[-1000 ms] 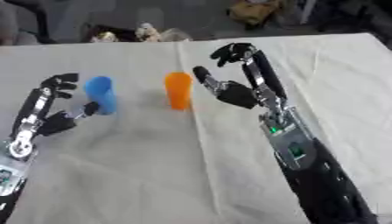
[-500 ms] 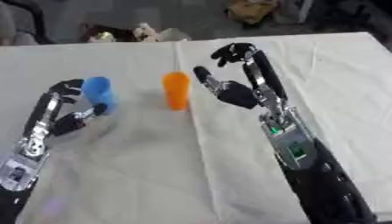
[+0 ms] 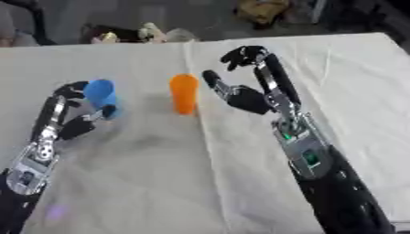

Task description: Pour the contents of one cup into another cup.

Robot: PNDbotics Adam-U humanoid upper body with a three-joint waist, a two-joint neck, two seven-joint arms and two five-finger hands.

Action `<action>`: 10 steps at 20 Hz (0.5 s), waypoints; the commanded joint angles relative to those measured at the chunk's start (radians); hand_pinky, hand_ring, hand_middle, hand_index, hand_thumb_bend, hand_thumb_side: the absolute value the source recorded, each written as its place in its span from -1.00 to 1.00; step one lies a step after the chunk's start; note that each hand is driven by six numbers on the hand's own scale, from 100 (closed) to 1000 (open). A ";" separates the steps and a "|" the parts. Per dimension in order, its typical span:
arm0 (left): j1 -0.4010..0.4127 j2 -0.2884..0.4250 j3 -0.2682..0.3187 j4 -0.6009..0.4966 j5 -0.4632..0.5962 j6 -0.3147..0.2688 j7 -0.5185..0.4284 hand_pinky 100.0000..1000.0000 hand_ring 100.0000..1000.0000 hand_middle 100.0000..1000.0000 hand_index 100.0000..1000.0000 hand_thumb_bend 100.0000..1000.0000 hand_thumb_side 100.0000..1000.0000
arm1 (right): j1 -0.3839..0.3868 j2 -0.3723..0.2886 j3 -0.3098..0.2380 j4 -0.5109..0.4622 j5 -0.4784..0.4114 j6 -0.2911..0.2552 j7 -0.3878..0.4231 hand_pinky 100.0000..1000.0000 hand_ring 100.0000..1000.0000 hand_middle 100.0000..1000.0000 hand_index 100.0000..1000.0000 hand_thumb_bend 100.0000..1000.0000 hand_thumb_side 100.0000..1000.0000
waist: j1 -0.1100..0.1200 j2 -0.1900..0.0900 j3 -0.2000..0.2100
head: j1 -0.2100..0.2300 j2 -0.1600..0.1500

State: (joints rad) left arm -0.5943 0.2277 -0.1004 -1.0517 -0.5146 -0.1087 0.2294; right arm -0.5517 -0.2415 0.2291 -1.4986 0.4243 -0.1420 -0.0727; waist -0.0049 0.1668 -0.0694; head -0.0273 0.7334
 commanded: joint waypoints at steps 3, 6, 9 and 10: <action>-0.036 0.010 0.004 0.010 -0.013 -0.004 0.011 0.37 0.48 0.44 0.69 0.55 0.26 | -0.021 -0.007 -0.001 -0.021 -0.008 -0.001 0.004 0.38 0.49 -0.15 0.23 -0.21 0.21 | -0.003 -0.010 -0.006 | 0.004 -0.007; -0.045 0.007 0.009 0.020 -0.015 -0.004 0.016 0.37 0.46 0.42 0.68 0.54 0.25 | -0.023 -0.007 -0.001 -0.022 -0.009 -0.001 0.004 0.38 0.49 -0.15 0.23 -0.21 0.21 | -0.005 -0.007 -0.009 | 0.005 -0.007; -0.053 0.005 0.013 0.029 -0.017 -0.005 0.023 0.37 0.46 0.40 0.68 0.53 0.26 | -0.024 -0.007 -0.001 -0.022 -0.010 -0.001 0.005 0.38 0.49 -0.15 0.23 -0.21 0.21 | -0.006 -0.005 -0.013 | 0.005 -0.009; -0.055 0.005 0.014 0.033 -0.016 -0.006 0.025 0.36 0.46 0.40 0.68 0.52 0.26 | -0.025 -0.007 -0.001 -0.022 -0.010 -0.001 0.005 0.38 0.49 -0.15 0.23 -0.21 0.21 | -0.006 -0.005 -0.014 | 0.005 -0.009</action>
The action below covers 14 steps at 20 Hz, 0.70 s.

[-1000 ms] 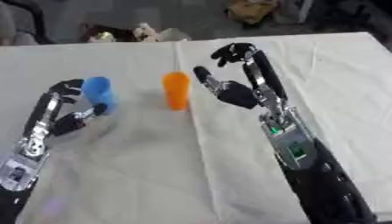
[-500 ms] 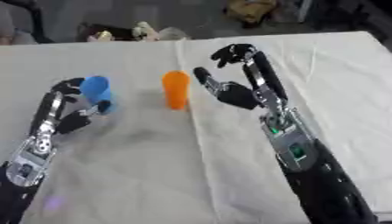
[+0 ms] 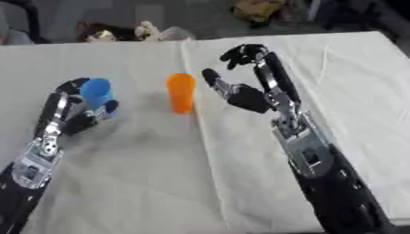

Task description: Pour the contents of one cup into another cup.

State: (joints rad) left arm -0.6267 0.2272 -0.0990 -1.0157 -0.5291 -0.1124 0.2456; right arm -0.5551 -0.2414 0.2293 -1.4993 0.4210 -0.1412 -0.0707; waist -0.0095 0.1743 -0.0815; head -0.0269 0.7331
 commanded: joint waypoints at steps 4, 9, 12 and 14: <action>-0.031 0.005 0.017 0.008 0.007 -0.012 0.008 0.36 0.45 0.38 0.67 0.50 0.26 | -0.022 -0.007 0.000 -0.021 -0.007 -0.002 0.004 0.38 0.49 -0.15 0.23 -0.21 0.21 | -0.003 -0.011 -0.007 | 0.006 -0.011; -0.046 0.004 0.021 0.023 0.017 -0.037 -0.008 0.36 0.45 0.38 0.68 0.48 0.24 | -0.024 -0.005 0.001 -0.021 -0.008 -0.002 0.006 0.38 0.49 -0.15 0.23 -0.22 0.22 | -0.004 -0.009 -0.013 | 0.007 -0.013; -0.052 0.004 0.022 0.030 0.018 -0.047 -0.014 0.34 0.44 0.34 0.67 0.44 0.23 | -0.025 -0.005 0.002 -0.021 -0.009 -0.003 0.006 0.38 0.49 -0.15 0.23 -0.22 0.22 | -0.003 -0.009 -0.016 | 0.009 -0.015; -0.055 0.005 0.023 0.035 0.017 -0.049 -0.014 0.32 0.41 0.30 0.66 0.36 0.22 | -0.025 -0.004 0.002 -0.021 -0.010 -0.003 0.007 0.38 0.49 -0.15 0.23 -0.22 0.22 | -0.002 -0.008 -0.018 | 0.009 -0.016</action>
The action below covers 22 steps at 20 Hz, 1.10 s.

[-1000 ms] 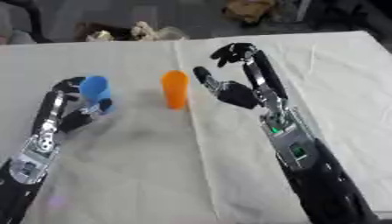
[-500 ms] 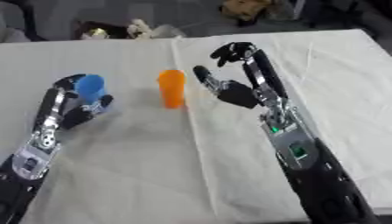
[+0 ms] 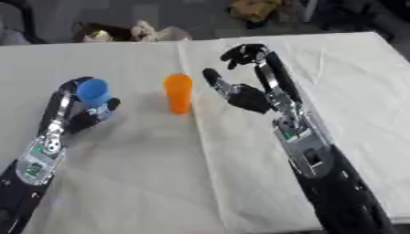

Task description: Pour the contents of one cup into another cup.

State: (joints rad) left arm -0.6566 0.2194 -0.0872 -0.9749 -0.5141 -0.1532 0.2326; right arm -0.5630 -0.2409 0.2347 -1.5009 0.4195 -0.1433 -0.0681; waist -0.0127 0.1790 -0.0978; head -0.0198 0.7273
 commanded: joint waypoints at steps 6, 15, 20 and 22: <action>-0.027 0.012 0.012 0.009 -0.009 -0.009 -0.002 0.25 0.31 0.18 0.64 0.16 0.12 | -0.017 -0.005 -0.003 -0.018 -0.008 -0.002 0.004 0.38 0.49 -0.15 0.23 -0.22 0.22 | 0.002 -0.012 -0.004 | 0.001 -0.010; -0.029 0.009 0.013 0.028 -0.017 -0.012 -0.006 0.04 0.03 -0.06 0.58 -0.29 -0.07 | -0.019 -0.005 -0.004 -0.017 -0.009 -0.002 0.004 0.38 0.49 -0.15 0.23 -0.23 0.23 | 0.000 -0.011 -0.006 | 0.000 -0.010; -0.028 0.009 0.013 0.027 -0.005 -0.012 -0.002 -0.26 -0.27 -0.38 0.50 -0.97 -0.32 | -0.019 -0.004 -0.004 -0.017 -0.009 -0.002 0.005 0.38 0.49 -0.15 0.23 -0.23 0.23 | -0.001 -0.011 -0.006 | -0.001 -0.010; -0.023 0.011 0.014 0.024 0.008 -0.010 0.000 -0.45 -0.45 -0.56 0.45 -1.00 -0.46 | -0.019 -0.004 -0.005 -0.016 -0.009 -0.002 0.004 0.38 0.49 -0.15 0.23 -0.24 0.23 | -0.001 -0.011 -0.005 | -0.001 -0.009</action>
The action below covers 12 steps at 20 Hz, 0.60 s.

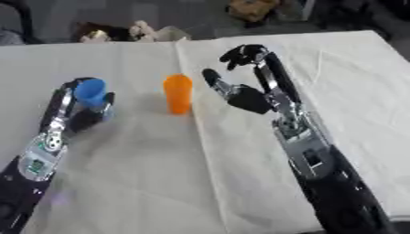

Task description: Pour the contents of one cup into another cup.

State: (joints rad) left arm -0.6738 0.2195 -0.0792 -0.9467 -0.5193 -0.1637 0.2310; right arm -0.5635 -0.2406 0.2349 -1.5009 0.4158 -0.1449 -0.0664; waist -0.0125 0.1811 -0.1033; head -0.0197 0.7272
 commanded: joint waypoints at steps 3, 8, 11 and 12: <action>0.003 0.013 0.009 -0.014 0.038 0.007 0.008 -0.59 -0.58 -0.69 0.42 -1.00 -0.47 | -0.016 -0.004 -0.005 -0.014 -0.006 -0.001 0.002 0.38 0.49 -0.15 0.23 -0.24 0.23 | 0.000 -0.014 0.003 | -0.003 -0.009; 0.020 0.023 0.015 -0.076 0.096 0.015 0.021 -0.65 -0.62 -0.73 0.39 -1.00 -0.41 | -0.015 -0.004 -0.003 -0.003 -0.008 -0.001 0.003 0.38 0.48 -0.16 0.23 -0.24 0.24 | 0.002 -0.017 0.011 | -0.008 -0.008; 0.034 0.036 0.016 -0.142 0.138 0.020 0.021 -0.64 -0.62 -0.73 0.38 -1.00 -0.36 | -0.015 0.000 0.000 0.019 -0.018 0.000 0.001 0.37 0.48 -0.17 0.22 -0.24 0.24 | 0.004 -0.020 0.019 | -0.011 -0.007; 0.039 0.041 0.016 -0.169 0.153 0.021 0.020 -0.63 -0.62 -0.73 0.38 -1.00 -0.35 | -0.015 0.002 0.000 0.030 -0.022 0.001 -0.001 0.37 0.48 -0.17 0.21 -0.24 0.24 | 0.005 -0.021 0.022 | -0.012 -0.007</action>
State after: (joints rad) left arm -0.6211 0.2316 -0.0749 -1.0676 -0.3857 -0.1453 0.2487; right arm -0.5634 -0.2330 0.2360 -1.4710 0.4031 -0.1448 -0.0667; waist -0.0084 0.1794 -0.0805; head -0.0285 0.7272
